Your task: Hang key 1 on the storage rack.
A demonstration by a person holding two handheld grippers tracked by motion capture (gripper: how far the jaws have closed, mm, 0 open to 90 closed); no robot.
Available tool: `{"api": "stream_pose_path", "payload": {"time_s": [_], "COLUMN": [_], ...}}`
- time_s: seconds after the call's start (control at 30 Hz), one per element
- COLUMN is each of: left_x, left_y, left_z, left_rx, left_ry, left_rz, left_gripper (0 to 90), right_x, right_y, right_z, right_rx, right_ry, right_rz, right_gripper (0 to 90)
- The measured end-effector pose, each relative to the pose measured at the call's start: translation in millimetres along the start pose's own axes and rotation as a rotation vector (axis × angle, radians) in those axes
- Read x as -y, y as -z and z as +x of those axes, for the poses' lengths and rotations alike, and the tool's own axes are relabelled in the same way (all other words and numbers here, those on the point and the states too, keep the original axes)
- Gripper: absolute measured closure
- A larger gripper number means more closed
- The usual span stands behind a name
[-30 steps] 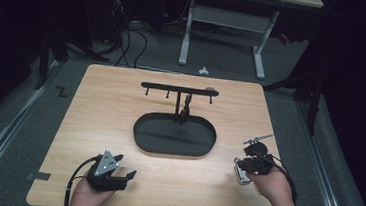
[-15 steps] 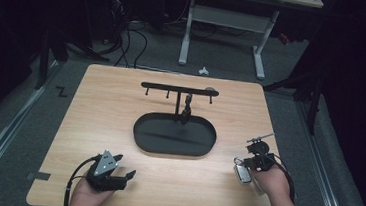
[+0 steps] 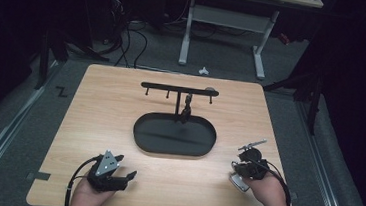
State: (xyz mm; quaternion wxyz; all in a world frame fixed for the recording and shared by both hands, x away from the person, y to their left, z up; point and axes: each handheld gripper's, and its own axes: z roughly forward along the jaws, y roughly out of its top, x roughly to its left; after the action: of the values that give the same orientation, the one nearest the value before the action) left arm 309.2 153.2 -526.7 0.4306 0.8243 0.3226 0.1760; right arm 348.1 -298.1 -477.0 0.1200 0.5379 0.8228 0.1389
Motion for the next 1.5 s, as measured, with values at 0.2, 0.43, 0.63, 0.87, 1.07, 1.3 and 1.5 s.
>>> {"api": "stream_pose_path", "payload": {"time_s": [0.2, 0.43, 0.63, 0.87, 1.07, 1.3, 1.5], "left_x": [0.1, 0.2, 0.0, -0.4, -0.5, -0.4, -0.2], "left_y": [1.0, 1.1, 1.1, 1.9, 1.7, 1.0, 0.9], "left_z": [0.8, 1.5, 1.3, 0.9, 0.6, 0.4, 1.1], "left_rx": [-0.003, -0.001, -0.001, 0.002, 0.002, 0.002, 0.003], "left_ry": [0.002, 0.005, 0.004, 0.001, 0.001, 0.0, 0.0], "left_rz": [-0.004, -0.004, -0.004, -0.003, -0.005, -0.005, -0.003], "left_gripper": [27.4, 27.4, 27.5, 27.5, 27.5, 27.5, 27.5], "right_x": [-4.6, -0.6, -0.2, 2.0, 2.6, -1.2, -1.4], "right_y": [-3.2, -15.3, -19.0, -17.9, -17.1, -17.0, -15.7], "right_z": [1.4, 2.0, 0.3, -6.2, -4.6, -4.9, -9.0], "right_rx": [0.049, 0.034, 0.013, -0.011, -0.004, -0.01, -0.016], "right_ry": [-0.015, -0.021, -0.04, -0.061, -0.062, -0.055, -0.069], "right_rz": [-0.02, -0.004, 0.002, 0.012, 0.019, 0.048, 0.046], "right_gripper": [57.9, 56.9, 58.8, 68.5, 71.4, 73.0, 86.6]}}
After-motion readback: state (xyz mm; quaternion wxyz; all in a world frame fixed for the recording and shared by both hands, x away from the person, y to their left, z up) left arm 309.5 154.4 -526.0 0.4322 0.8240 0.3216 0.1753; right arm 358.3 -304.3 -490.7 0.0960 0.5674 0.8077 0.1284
